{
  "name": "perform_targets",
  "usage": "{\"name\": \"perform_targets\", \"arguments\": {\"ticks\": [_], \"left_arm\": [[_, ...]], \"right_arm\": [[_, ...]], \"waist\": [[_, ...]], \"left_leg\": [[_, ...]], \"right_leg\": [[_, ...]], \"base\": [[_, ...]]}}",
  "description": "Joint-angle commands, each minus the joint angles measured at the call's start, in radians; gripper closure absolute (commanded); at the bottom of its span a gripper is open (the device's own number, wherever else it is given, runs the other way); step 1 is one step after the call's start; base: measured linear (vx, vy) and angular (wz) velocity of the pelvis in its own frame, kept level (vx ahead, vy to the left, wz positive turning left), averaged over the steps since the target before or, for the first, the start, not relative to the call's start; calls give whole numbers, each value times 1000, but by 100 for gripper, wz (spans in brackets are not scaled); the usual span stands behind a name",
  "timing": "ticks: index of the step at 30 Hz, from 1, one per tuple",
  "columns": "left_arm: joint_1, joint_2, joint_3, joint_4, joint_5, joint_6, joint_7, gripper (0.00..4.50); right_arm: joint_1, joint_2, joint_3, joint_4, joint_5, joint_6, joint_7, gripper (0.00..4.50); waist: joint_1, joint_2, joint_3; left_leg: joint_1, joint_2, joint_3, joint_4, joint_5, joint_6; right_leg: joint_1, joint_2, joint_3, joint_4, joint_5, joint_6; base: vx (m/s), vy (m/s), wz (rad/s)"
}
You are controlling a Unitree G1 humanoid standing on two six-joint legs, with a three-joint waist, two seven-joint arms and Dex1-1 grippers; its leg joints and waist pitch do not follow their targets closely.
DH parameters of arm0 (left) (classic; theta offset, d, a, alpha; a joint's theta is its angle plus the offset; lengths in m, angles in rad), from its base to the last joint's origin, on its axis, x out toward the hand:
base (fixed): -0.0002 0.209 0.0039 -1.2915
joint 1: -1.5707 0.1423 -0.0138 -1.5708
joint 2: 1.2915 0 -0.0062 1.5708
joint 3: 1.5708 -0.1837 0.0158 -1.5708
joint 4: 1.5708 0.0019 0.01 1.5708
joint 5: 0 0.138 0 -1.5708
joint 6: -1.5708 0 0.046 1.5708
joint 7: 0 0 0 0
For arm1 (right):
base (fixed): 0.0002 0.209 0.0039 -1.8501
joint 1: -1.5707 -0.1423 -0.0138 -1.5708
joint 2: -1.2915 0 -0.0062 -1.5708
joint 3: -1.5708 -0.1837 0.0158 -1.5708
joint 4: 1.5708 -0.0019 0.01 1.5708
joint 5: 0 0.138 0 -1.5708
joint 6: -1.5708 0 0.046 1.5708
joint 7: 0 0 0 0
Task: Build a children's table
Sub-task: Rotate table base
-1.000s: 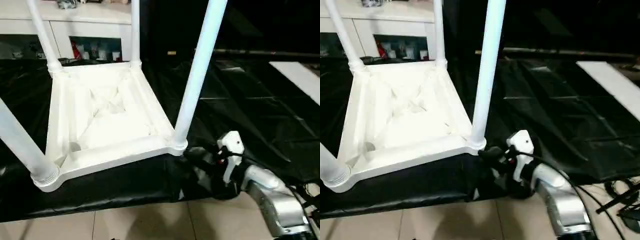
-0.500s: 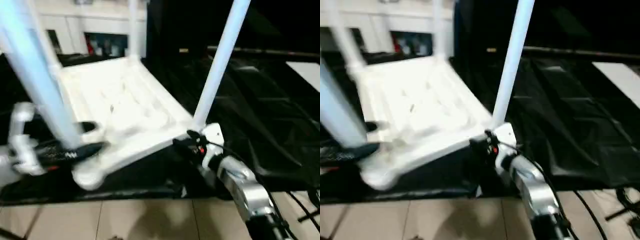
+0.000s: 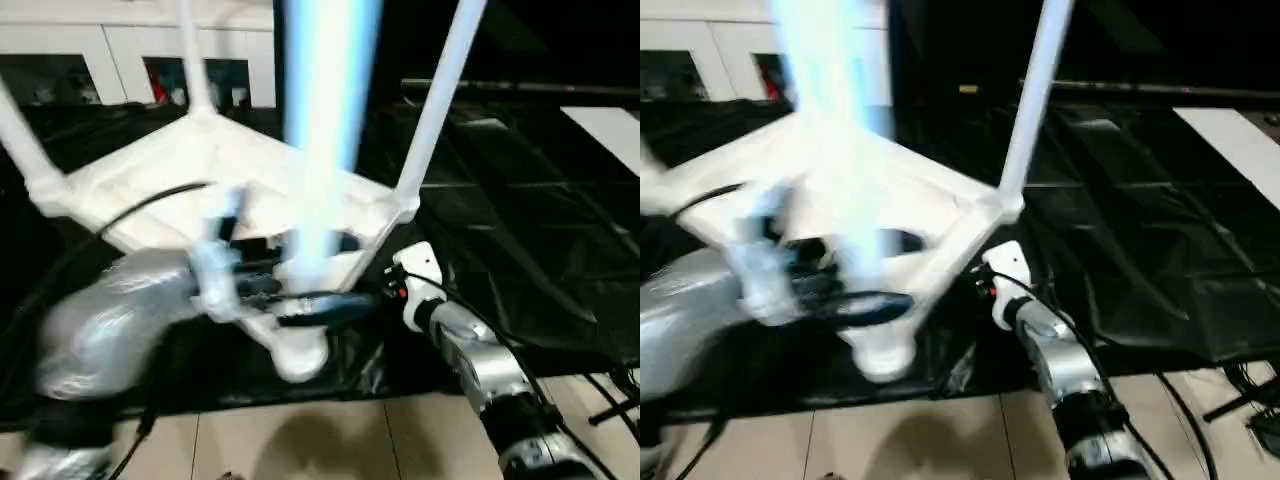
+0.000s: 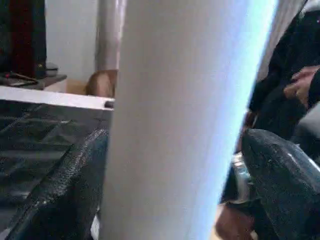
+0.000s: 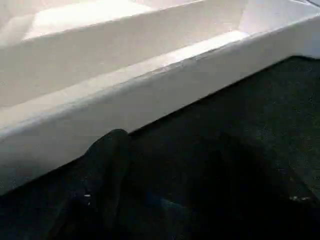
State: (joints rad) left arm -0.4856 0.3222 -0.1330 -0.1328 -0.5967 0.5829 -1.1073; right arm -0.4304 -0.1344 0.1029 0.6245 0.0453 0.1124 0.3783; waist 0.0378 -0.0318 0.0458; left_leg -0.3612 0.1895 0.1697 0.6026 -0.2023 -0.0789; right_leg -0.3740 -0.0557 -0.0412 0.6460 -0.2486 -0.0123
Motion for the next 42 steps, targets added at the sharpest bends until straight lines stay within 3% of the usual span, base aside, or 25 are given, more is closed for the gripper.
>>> {"name": "perform_targets", "arguments": {"ticks": [1,2,3,5,6,15,23,25,27,33,37,39,42], "left_arm": [[-34,-26,-50,72,68,-61,33,6],[-54,-47,-74,116,101,-103,38,6],[-68,-62,-90,144,124,-126,44,6],[-85,-80,-113,174,155,-163,48,6],[-97,-95,-122,201,171,-191,55,6],[-163,-195,-135,336,242,-304,122,6],[-194,-216,-139,434,315,-372,168,6],[-229,-213,-134,536,398,-444,254,6],[-243,-198,-137,590,448,-487,291,6],[-256,-140,-135,714,544,-550,385,6],[-239,-139,-107,736,523,-580,364,6],[-192,-154,-76,706,454,-587,293,6],[-171,-171,-45,696,411,-583,286,6]], "right_arm": [[-24,11,-2,18,9,-23,23,134],[-30,15,0,27,15,-27,38,134],[-34,18,3,32,20,-30,55,134],[-35,23,10,32,31,-31,89,134],[-36,27,15,33,41,-34,119,134],[-62,69,26,84,51,-68,201,134],[-98,79,-2,142,42,-96,175,134],[-117,63,-34,169,33,-128,112,134],[-127,51,-57,181,36,-142,91,134],[-99,-18,-114,104,73,-121,136,134],[-41,-78,-119,2,100,-99,220,134],[18,-129,-121,-96,120,-78,277,134],[46,-146,-125,-146,129,-66,292,134]], "waist": [[0,16,-60],[-1,14,-61],[-2,21,-61],[-3,16,-62],[-4,19,-62],[-6,17,-62],[-4,20,-63],[-4,25,-62],[-1,21,-62],[3,22,-61],[12,19,-62],[10,16,-59],[12,21,-61]], "left_leg": [[4,28,-7,-63,-43,5],[3,29,-7,-63,-46,9],[2,30,-8,-62,-41,15],[2,30,-8,-61,-36,23],[2,31,-8,-61,-37,29],[3,36,-8,-61,-66,50],[5,38,-9,-60,-58,68],[7,39,-9,-61,-70,62],[5,39,-10,-62,-76,58],[4,37,-9,-60,-65,80],[3,37,-10,-59,-58,94],[1,35,-9,-59,-71,93],[1,37,-8,-59,-86,95]], "right_leg": [[60,-67,48,-66,158,-213],[61,-67,48,-66,156,-220],[61,-69,49,-64,170,-230],[62,-68,49,-64,188,-238],[62,-68,49,-63,203,-247],[61,-74,47,-67,171,-289],[58,-76,46,-65,193,-302],[57,-76,46,-67,177,-302],[61,-78,46,-67,163,-292],[60,-78,47,-68,171,-282],[62,-77,46,-66,207,-277],[63,-77,47,-70,179,-278],[60,-77,47,-72,152,-289]], "base": [[0,0,0],[0,0,0],[0,0,0],[0,0,0],[0,0,0],[0,0,0],[0,0,0],[0,0,0],[0,0,0],[0,0,0],[0,0,0],[0,0,0],[0,0,0]]}}
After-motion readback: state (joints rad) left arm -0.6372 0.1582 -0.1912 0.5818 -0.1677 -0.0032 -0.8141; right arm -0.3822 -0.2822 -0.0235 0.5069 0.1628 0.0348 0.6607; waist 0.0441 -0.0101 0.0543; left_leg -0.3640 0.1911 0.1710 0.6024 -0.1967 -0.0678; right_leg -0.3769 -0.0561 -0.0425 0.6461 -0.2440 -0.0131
